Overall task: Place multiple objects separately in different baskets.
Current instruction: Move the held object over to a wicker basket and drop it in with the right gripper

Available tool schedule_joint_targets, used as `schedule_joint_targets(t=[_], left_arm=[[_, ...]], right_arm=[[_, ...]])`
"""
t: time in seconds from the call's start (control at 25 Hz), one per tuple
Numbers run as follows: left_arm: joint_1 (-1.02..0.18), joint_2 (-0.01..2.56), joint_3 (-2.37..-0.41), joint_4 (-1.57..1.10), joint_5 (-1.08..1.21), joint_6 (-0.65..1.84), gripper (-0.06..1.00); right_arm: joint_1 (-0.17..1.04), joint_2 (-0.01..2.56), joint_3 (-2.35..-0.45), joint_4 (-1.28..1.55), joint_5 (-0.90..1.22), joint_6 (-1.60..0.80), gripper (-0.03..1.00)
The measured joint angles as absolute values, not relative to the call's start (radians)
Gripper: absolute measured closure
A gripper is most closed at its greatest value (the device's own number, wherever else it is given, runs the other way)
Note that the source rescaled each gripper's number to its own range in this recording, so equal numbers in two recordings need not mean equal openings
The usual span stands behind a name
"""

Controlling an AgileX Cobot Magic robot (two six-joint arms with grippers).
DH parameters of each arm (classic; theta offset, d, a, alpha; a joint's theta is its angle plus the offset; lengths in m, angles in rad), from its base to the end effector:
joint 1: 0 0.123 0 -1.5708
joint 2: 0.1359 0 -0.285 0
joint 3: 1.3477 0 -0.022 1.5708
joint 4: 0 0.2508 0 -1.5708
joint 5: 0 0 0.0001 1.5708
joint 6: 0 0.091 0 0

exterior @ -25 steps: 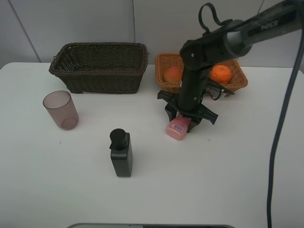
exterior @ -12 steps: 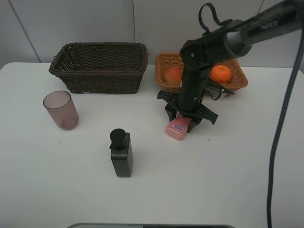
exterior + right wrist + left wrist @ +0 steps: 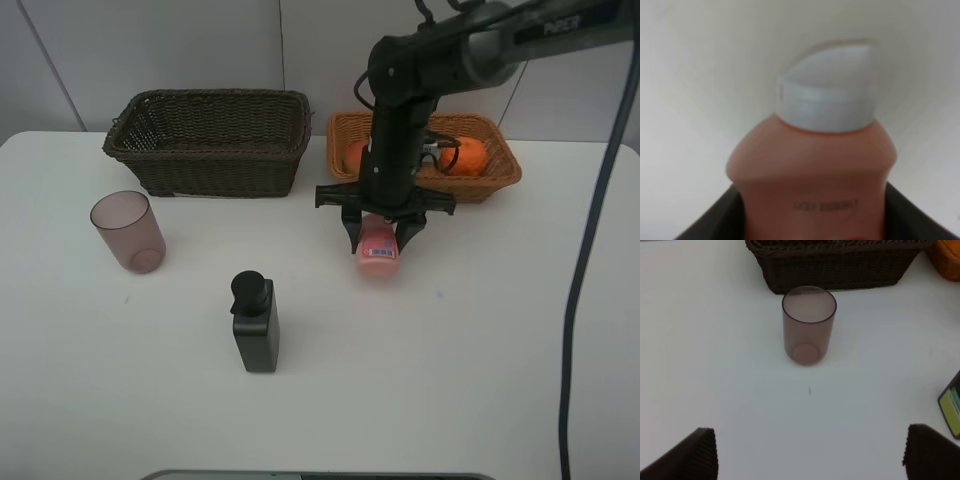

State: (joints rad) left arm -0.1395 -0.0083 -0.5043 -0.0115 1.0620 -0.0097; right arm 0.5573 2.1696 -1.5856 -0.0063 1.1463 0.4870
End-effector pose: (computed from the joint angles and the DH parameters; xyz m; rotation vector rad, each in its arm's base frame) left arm -0.0067 0.0000 0.2783 0.1326 2.0303 -0.1076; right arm 0.3528 0.2192 0.1435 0.1126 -3.0790 0.0631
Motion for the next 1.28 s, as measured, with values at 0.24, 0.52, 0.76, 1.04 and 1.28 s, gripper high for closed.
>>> schedule_joint_targets(t=[0.24,0.52,0.76,1.04,1.28], left_arm=[[-0.139,-0.008,-0.504,-0.012,1.062,-0.010,-0.01],[-0.139,-0.008,-0.504,-0.012,1.062,-0.010,-0.01],[-0.139,-0.008,-0.504,-0.012,1.062,-0.010,-0.01],[-0.139,-0.008,-0.504,-0.012,1.062,-0.010,-0.01],[-0.139,-0.008,-0.504,-0.012,1.062,-0.010,-0.01]], right_arm=[[0.610,2.170,-1.802,0.071,1.213,0.291,0.97],[0.631,2.179,-2.045,0.122,1.216,0.231,0.97],[0.631,2.247,-2.204,0.121,1.221,0.228,0.97],[0.631,2.307,-2.250,0.043,1.018,0.224,0.97],[0.631,2.355,-2.251,-0.011,0.734,0.224,0.97]])
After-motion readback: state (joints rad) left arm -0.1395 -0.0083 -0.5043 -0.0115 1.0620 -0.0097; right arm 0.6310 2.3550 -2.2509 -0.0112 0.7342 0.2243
